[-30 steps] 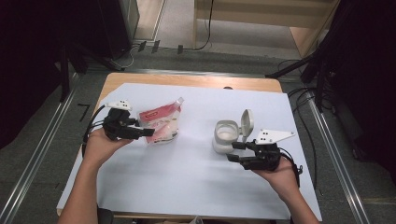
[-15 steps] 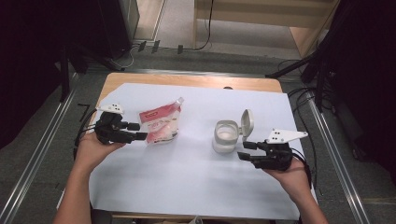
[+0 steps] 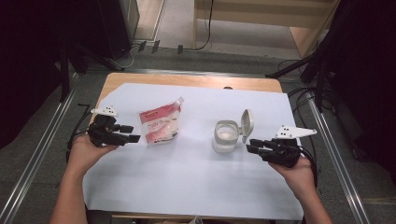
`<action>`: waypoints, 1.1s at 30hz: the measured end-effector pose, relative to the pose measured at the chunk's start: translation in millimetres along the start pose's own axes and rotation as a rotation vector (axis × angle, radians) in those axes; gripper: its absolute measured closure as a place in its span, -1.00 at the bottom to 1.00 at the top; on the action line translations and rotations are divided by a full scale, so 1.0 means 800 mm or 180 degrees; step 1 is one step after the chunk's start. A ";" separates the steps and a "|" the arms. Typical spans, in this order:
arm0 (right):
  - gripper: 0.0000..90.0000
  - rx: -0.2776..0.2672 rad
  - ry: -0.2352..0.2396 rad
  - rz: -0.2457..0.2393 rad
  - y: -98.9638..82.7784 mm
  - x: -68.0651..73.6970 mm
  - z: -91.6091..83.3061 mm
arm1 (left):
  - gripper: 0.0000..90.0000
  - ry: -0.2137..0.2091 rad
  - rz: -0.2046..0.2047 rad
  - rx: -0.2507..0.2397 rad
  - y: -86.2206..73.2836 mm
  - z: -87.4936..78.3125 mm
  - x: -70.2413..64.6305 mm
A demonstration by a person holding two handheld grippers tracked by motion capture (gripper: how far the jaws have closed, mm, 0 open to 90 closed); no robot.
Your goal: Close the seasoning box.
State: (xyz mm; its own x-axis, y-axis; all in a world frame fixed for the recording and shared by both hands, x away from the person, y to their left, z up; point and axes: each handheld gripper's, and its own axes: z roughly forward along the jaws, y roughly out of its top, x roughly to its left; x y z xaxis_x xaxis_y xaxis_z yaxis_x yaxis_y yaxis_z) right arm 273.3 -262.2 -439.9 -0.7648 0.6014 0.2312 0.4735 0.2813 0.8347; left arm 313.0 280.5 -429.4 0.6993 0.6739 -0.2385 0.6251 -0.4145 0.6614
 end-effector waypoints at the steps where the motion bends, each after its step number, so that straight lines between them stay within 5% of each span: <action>1: 0.72 -0.0008 0.0006 0.0035 0.000 -0.001 -0.001 | -0.04 -0.0002 -0.0037 0.0008 -0.001 -0.001 0.000; 6: 1.00 -0.0034 -0.0118 0.0131 0.003 -0.012 -0.007 | -0.04 0.0063 -0.0046 -0.0032 -0.003 -0.002 0.004; 12: 1.00 -0.0143 -0.0273 0.0323 0.017 -0.030 -0.006 | -0.05 0.0032 -0.0058 -0.0003 -0.004 0.000 0.007; 23: 1.00 -0.0115 -0.0272 0.0396 0.043 -0.051 0.018 | -0.05 0.0047 -0.0057 -0.0038 -0.003 -0.001 0.006; 33: 1.00 -0.0132 -0.0225 0.0378 0.059 -0.052 0.030 | -0.10 0.0005 -0.0035 -0.0105 -0.002 -0.002 0.006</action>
State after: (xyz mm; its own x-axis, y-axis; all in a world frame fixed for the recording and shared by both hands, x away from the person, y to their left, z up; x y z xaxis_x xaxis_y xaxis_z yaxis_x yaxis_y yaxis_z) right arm 338.4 -256.0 -422.1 -0.6711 0.6802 0.2949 0.5391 0.1747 0.8239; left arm 314.5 285.1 -430.8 0.6918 0.6792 -0.2450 0.6211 -0.3868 0.6817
